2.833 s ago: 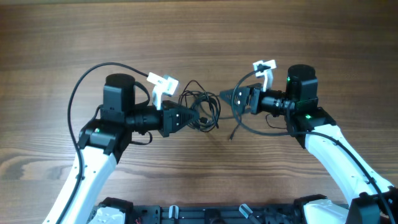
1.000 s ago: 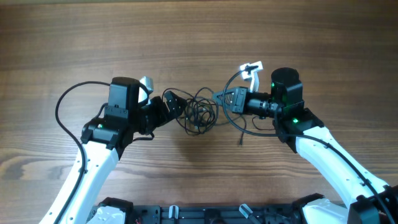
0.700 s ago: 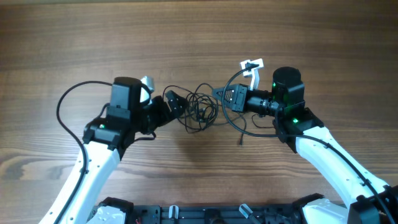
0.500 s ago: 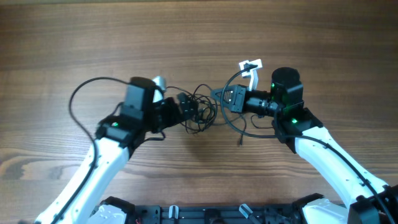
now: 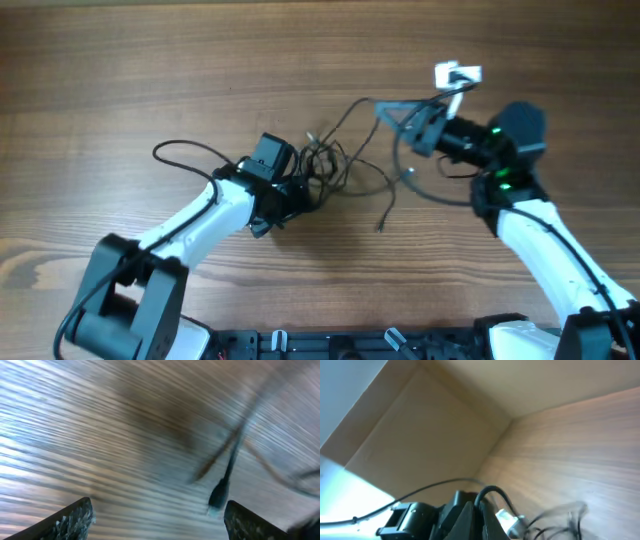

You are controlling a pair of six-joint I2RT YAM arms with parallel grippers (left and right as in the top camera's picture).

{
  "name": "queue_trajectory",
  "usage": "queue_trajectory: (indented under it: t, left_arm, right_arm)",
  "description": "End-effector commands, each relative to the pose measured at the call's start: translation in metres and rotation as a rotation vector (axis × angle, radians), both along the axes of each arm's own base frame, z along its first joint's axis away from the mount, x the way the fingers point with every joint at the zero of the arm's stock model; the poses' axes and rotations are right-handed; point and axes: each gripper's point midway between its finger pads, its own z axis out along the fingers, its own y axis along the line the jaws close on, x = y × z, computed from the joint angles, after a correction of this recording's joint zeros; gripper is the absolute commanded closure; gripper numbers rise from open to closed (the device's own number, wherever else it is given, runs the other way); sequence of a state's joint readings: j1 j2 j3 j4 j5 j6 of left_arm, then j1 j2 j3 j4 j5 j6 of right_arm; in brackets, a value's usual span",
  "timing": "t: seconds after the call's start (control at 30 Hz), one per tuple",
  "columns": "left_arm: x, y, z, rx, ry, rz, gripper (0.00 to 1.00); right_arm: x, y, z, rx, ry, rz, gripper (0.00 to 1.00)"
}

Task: Untangle cables

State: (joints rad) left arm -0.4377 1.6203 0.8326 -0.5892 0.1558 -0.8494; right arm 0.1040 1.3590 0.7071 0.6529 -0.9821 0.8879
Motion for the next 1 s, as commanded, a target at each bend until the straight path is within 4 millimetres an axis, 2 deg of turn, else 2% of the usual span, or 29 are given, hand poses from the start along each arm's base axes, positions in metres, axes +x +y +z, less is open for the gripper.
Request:
queue_trajectory:
  t: [0.0, 0.17, 0.27, 0.3, 0.37, 0.47, 0.57, 0.63, 0.67, 0.7, 0.77, 0.83, 0.9, 0.97]
  left_arm:
    - [-0.004, 0.035, -0.014, 0.119, 0.057, 0.094, 0.15]
    - [-0.006, 0.059, -0.015, 0.164, 0.087, 0.157, 0.15]
    - [-0.01, 0.082, -0.016, 0.222, 0.115, 0.208, 0.15]
    - [-0.014, 0.096, -0.015, 0.257, 0.136, 0.238, 0.15]
    - [-0.02, 0.116, -0.015, 0.297, 0.171, 0.288, 0.15]
    - [-0.026, 0.136, -0.014, 0.308, 0.207, 0.357, 0.15]
    - [-0.025, 0.138, -0.014, 0.233, 0.23, 0.403, 0.16]
    - [-0.017, 0.123, -0.014, 0.125, 0.214, 0.35, 0.18]
    - [-0.011, 0.112, -0.013, 0.065, 0.193, 0.302, 0.19]
    - [-0.003, 0.096, -0.011, -0.008, 0.162, 0.245, 0.2]
    - [0.007, 0.072, -0.006, -0.107, 0.114, 0.164, 0.25]
    - [0.013, 0.052, 0.0, -0.192, 0.09, 0.127, 0.28]
    - [0.019, 0.03, 0.009, -0.29, 0.061, 0.084, 0.31]
    - [0.024, 0.009, 0.021, -0.397, 0.032, 0.043, 0.31]
  right_arm:
    - [0.029, -0.07, 0.011, 0.016, 0.006, -0.22, 0.96]
    - [0.042, -0.141, 0.0, 0.022, 0.066, -0.403, 0.95]
    - [0.043, -0.176, -0.012, 0.024, 0.124, -0.489, 0.95]
    - [0.042, -0.189, -0.018, 0.011, 0.139, -0.522, 0.96]
    - [0.04, -0.203, -0.027, -0.011, 0.156, -0.557, 0.95]
    - [0.037, -0.215, -0.039, -0.051, 0.174, -0.583, 0.95]
    - [0.033, -0.214, -0.051, -0.08, 0.205, -0.575, 0.96]
    - [0.028, -0.204, -0.06, -0.112, 0.215, -0.53, 0.92]
    - [0.026, -0.199, -0.065, -0.127, 0.221, -0.509, 0.84]
    - [0.021, -0.188, -0.076, -0.156, 0.248, -0.469, 0.69]
    - [0.012, -0.17, -0.091, -0.194, 0.286, -0.407, 0.46]
    - [0.001, -0.148, -0.105, -0.227, 0.333, -0.334, 0.28]
    - [-0.009, -0.126, -0.12, -0.267, 0.39, -0.272, 0.14]
    - [-0.019, -0.105, -0.136, -0.318, 0.457, -0.23, 0.09]
